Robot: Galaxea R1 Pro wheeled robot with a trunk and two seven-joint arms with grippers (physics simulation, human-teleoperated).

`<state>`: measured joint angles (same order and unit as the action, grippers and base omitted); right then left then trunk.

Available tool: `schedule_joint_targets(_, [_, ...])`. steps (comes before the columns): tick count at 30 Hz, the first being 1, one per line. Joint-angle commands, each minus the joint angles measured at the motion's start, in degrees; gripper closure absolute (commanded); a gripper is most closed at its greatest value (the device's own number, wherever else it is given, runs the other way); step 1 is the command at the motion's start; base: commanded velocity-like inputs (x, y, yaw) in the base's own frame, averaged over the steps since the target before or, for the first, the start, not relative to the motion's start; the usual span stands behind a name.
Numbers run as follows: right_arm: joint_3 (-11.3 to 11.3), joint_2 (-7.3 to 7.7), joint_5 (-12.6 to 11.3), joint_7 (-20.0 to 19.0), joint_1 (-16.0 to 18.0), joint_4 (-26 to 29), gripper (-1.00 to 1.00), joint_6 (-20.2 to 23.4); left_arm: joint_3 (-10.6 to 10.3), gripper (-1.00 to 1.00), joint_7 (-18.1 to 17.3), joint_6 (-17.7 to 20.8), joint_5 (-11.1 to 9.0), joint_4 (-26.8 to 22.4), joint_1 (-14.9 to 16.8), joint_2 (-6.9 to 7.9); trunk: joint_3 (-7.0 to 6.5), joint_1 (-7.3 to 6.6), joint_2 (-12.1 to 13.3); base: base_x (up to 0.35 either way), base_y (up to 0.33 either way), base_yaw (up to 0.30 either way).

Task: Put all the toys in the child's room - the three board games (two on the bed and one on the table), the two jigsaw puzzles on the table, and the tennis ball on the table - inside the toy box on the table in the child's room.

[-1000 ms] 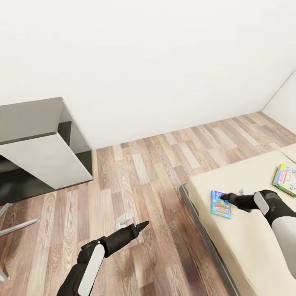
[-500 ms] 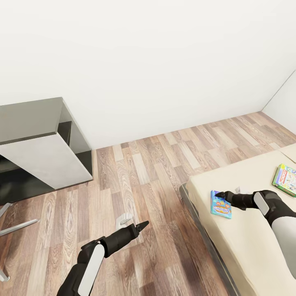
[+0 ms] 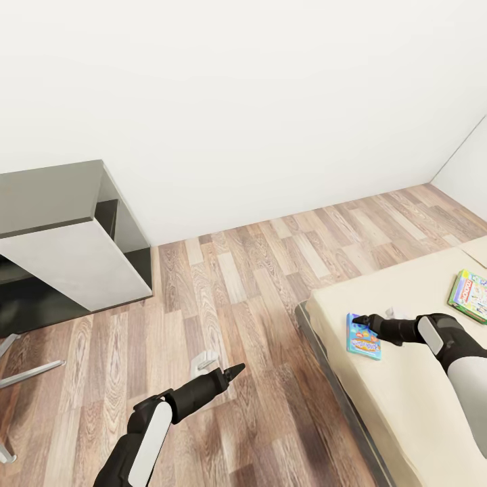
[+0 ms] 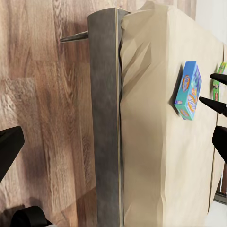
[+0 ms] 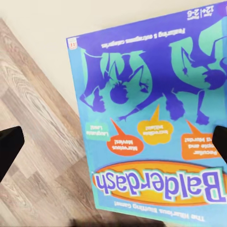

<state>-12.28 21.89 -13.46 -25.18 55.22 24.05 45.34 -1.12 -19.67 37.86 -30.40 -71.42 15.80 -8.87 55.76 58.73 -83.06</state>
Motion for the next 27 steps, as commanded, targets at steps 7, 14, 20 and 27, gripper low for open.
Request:
schedule_joint_targets(7, [-0.43,-0.01,0.16,-0.68,0.00,0.03,-1.00,0.98,0.07,-1.00,-0.02,0.38,-0.22,-0.04,0.02,-0.03,0.04,0.00,-0.02,0.000,0.000,0.000])
schedule_joint_targets(14, [-0.57,-0.01,0.12,-0.90,-0.02,0.07,-1.00,1.27,0.07,-1.00,-0.02,0.38,-0.24,-0.04,0.02,-0.03,0.04,0.00,-0.02,0.000,0.000,0.000])
schedule_joint_targets(20, [-0.60,0.04,0.08,-0.93,-0.02,0.10,-1.00,1.34,0.07,-1.00,-0.02,0.38,-0.24,-0.04,0.02,-0.03,0.04,0.00,-0.02,0.000,0.000,0.000])
schedule_joint_targets(27, [-0.84,0.36,0.03,-0.85,0.08,0.09,-1.00,1.29,0.07,-1.00,-0.02,0.38,-0.22,-0.04,0.02,-0.04,0.04,0.00,-0.02,0.000,0.000,0.000])
